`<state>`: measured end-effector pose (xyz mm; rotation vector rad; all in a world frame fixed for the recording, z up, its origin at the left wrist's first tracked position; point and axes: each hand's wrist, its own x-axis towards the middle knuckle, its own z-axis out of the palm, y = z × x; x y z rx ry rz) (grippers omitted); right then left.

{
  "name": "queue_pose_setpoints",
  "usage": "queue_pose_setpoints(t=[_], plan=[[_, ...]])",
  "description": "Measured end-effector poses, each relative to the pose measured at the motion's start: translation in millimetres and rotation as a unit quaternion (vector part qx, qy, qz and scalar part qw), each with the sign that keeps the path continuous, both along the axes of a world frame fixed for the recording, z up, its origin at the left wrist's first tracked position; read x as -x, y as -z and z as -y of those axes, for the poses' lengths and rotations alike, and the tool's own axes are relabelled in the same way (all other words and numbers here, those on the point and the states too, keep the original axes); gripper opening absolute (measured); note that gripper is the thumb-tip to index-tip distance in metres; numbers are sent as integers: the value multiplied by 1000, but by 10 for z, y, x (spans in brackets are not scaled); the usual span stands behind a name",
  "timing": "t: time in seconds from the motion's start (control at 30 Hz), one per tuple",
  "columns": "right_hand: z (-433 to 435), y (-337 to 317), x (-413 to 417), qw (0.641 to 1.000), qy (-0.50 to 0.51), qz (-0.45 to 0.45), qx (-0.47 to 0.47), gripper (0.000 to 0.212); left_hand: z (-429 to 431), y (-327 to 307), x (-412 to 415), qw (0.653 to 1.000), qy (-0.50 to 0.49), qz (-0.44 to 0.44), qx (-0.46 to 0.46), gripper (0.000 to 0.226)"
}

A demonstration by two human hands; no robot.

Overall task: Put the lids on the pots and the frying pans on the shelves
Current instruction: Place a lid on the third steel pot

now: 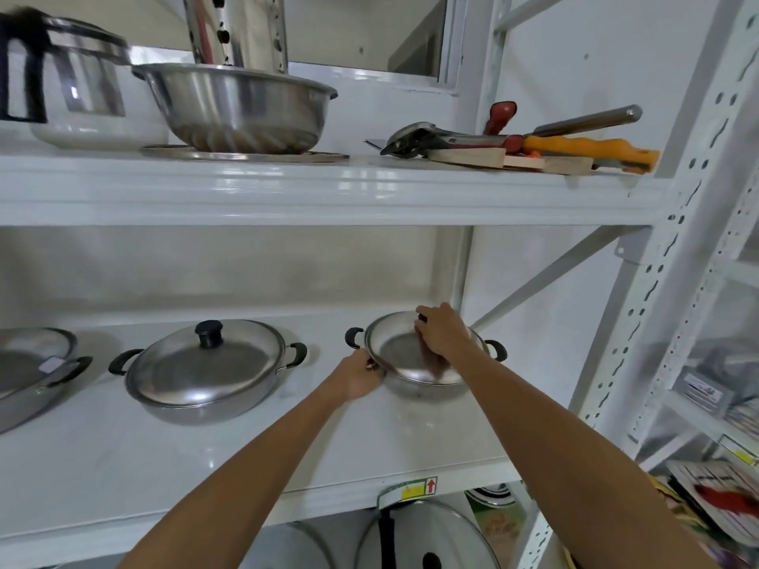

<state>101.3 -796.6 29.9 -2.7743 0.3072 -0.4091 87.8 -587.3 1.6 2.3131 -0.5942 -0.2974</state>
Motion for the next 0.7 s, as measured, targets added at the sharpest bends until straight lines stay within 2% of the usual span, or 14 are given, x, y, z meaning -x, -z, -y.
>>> queue_pose_setpoints(t=[0.2,0.4,0.57,0.63,0.7], plan=[[-81,39,60,997,28,-8,65,39,-151,-16,134,1000,17,-14,16,47],[-271,257,258,992,83,26,93,53,-357,386,212,999,27,-28,3,65],[-493,394,611,992,64,40,101,53,-539,634,445,997,9,-1,78,66],[-612,438,840,991,29,79,102,54,-645,682,550,994,5,25,107,65],[-746,492,1042,987,41,120,97,58,-792,720,673,991,-2,40,127,60]])
